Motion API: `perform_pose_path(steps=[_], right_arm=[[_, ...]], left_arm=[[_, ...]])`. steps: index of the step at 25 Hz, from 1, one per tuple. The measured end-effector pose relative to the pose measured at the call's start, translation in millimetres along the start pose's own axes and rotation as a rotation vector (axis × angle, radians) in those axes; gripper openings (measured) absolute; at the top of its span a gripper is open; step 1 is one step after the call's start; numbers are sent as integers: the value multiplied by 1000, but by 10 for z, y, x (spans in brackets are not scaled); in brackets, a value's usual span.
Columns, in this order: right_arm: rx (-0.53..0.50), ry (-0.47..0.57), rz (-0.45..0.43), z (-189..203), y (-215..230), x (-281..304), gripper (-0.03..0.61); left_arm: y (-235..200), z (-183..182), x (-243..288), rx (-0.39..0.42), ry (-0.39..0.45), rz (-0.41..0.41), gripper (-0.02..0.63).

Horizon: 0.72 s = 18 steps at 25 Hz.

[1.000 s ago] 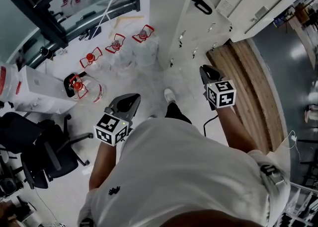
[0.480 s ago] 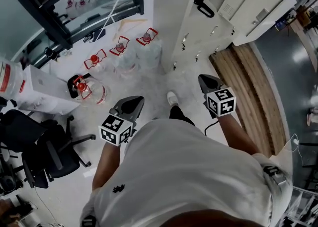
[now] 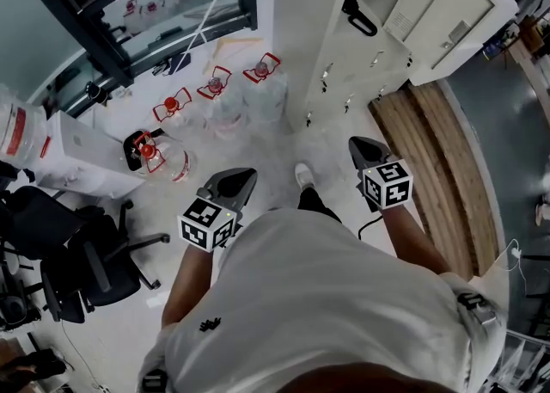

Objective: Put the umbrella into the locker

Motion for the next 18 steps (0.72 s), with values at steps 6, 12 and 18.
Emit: perform_pose_path(steps=[6, 12, 18], right_arm=[[0, -3, -1, 27, 9, -7, 2], [7, -10, -5, 64, 33, -19, 2], [19, -24, 0, 115, 135, 11, 2]], left_arm=[[14, 9, 54, -4, -9, 9, 58], [37, 26, 140, -15, -25, 25, 58], [6, 9, 276, -16, -37, 36, 58]])
Point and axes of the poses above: the fingertips, and each gripper's own axes: x forward along the fingers, y to its right, z out of its underside, the point moved 10 cm from there along -x, backward along the fingers, and after that the axes turned 1 degree about -y, right-handed, at the moved point
